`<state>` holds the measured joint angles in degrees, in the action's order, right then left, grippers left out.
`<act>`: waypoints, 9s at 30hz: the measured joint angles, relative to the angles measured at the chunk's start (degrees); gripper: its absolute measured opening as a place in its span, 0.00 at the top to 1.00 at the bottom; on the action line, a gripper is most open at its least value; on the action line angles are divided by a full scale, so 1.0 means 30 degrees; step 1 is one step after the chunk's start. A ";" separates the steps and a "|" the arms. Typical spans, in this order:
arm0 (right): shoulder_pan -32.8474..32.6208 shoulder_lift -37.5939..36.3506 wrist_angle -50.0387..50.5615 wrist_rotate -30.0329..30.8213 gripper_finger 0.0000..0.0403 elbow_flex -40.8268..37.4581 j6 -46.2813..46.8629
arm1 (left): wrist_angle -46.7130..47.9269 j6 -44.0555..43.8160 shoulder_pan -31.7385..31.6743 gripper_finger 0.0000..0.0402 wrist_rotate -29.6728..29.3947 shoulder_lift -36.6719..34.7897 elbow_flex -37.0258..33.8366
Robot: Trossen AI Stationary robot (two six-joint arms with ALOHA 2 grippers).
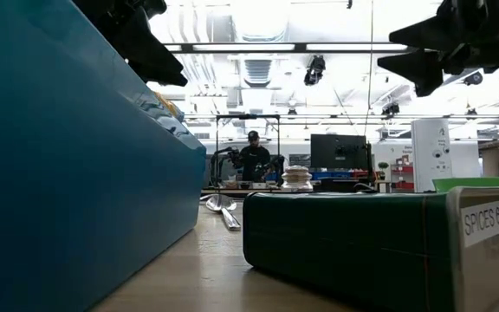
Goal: Pick & Place Food Item
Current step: Put the brown spice bottle into the green bin
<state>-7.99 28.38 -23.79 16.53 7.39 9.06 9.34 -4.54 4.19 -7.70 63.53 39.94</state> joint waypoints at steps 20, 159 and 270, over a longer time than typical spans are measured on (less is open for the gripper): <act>0.0000 0.0072 -0.0016 0.0000 0.30 0.0463 -0.0021 | 0.0000 -0.0007 0.0000 0.43 0.0000 -0.0007 0.0000; 0.0004 0.0451 0.0400 0.0007 0.30 0.0391 -0.0028 | -0.4095 -0.0998 -0.1807 0.03 0.1454 1.7048 0.8786; 0.0005 0.0458 0.0422 0.0007 0.30 0.0369 -0.0028 | 1.7478 -3.3990 2.1848 0.58 -0.9930 0.8081 0.9994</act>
<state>-7.97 29.76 -22.52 16.56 8.49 8.97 61.78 -106.50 69.73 -37.50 87.77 69.93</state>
